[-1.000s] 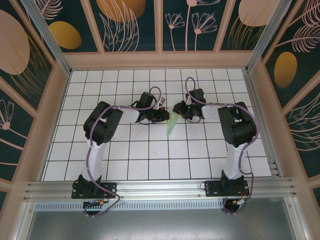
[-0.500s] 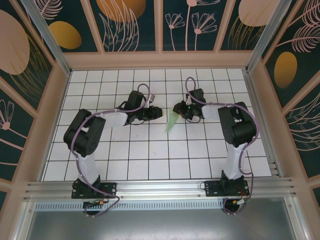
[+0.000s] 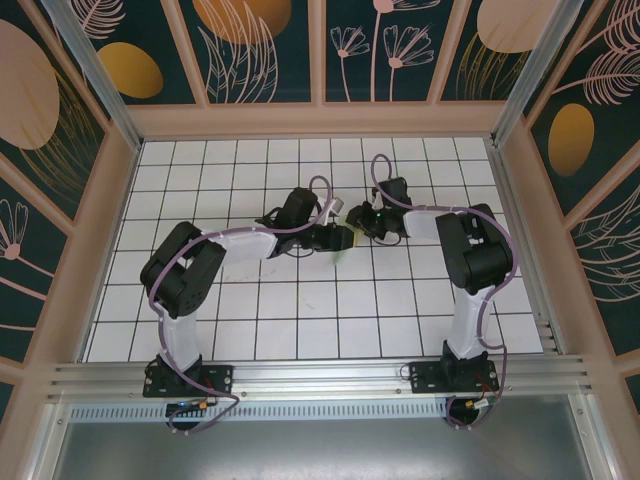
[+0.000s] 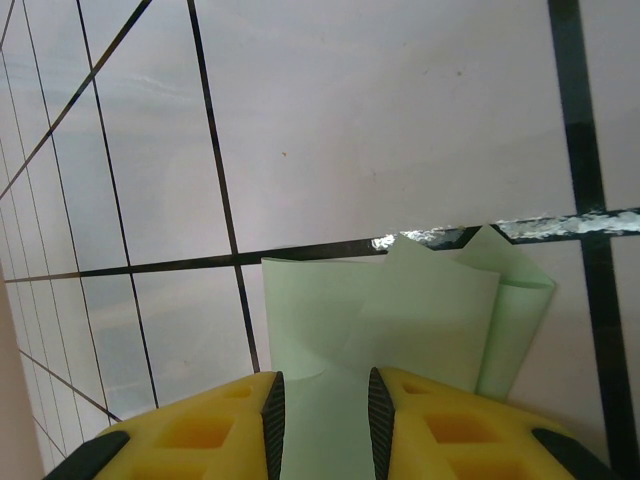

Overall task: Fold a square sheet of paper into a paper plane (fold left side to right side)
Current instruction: Fold the wing for the fifth time at the center of the table.

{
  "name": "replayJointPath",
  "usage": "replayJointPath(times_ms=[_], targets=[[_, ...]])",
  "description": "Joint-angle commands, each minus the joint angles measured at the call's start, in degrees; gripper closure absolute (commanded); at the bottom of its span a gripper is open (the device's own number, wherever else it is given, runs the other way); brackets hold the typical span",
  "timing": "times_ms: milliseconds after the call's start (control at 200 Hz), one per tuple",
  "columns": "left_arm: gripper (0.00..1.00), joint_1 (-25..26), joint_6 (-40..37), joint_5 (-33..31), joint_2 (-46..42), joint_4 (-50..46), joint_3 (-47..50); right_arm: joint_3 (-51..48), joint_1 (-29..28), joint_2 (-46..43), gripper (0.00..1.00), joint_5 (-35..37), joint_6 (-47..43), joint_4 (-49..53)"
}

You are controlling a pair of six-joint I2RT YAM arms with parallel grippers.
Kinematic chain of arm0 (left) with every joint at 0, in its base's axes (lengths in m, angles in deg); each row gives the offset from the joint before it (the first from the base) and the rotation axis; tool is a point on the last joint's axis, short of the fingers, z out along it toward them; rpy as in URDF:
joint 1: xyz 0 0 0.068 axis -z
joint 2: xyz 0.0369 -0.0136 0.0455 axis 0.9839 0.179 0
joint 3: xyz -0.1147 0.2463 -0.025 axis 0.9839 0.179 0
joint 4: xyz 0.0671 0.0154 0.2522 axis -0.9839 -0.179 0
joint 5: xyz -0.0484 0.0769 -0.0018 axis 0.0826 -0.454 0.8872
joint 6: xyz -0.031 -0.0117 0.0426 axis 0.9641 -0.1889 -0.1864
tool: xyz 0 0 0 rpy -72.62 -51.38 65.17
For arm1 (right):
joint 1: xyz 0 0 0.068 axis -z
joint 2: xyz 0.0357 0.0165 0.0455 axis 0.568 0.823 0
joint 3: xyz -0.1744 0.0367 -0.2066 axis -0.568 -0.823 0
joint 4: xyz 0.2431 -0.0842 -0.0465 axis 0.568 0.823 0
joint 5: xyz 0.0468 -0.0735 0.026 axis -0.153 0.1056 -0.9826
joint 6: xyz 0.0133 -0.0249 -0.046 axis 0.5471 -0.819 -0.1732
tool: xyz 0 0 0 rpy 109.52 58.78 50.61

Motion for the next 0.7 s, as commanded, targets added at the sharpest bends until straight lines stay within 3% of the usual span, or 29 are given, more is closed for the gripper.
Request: replayJointPath(times_ms=[0, 696], targets=[[0.64, -0.4, -1.4, -0.1, 2.6, -2.6, -2.5, -2.0, 0.7, 4.0, 0.68, 4.2, -0.2, 5.9], [0.64, -0.3, -3.3, -2.3, 7.6, -6.3, -1.6, -1.7, 0.7, 4.3, 0.67, 5.0, -0.7, 6.6]])
